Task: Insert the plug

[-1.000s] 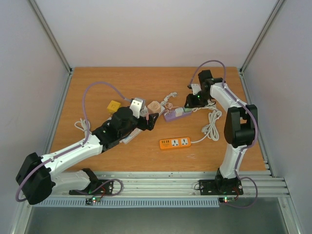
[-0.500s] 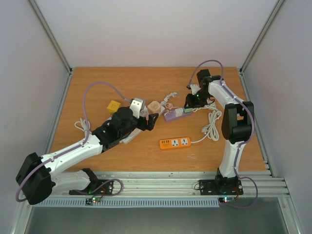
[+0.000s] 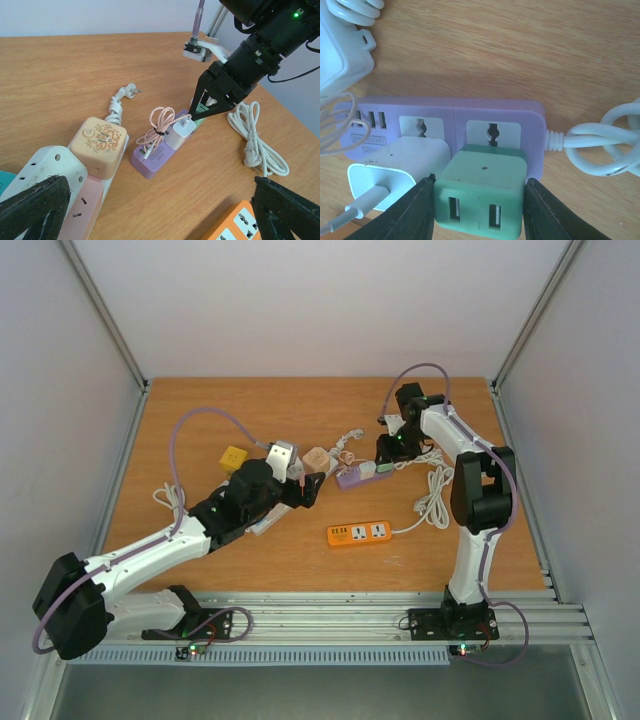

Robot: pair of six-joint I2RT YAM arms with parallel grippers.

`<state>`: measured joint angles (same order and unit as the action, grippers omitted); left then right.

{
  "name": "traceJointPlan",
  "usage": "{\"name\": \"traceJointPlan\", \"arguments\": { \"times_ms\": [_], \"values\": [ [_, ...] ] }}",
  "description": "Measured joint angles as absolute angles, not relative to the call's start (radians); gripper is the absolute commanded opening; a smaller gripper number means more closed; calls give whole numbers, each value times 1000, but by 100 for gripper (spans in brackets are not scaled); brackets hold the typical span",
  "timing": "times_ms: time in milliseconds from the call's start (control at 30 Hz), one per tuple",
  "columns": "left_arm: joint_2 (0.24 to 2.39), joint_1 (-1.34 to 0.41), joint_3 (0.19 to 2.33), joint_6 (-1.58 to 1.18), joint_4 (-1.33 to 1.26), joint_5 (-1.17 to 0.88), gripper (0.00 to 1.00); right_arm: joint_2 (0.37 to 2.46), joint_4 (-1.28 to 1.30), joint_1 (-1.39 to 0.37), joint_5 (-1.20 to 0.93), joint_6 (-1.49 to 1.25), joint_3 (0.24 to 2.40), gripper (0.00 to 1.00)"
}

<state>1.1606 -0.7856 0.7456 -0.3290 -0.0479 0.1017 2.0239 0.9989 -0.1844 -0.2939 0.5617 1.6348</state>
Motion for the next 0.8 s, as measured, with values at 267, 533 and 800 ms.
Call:
{"name": "traceJointPlan", "arguments": {
  "times_ms": [267, 533, 800],
  "values": [
    [1167, -786, 746, -329, -47, 102, 99, 2025, 998, -195, -250, 550, 1634, 68],
    [1167, -784, 746, -334, -38, 120, 99, 1974, 981, -195, -250, 488, 1590, 79],
    [1168, -770, 768, -339, 15, 169, 99, 1824, 931, -197, -276, 413, 1552, 63]
  ]
}}
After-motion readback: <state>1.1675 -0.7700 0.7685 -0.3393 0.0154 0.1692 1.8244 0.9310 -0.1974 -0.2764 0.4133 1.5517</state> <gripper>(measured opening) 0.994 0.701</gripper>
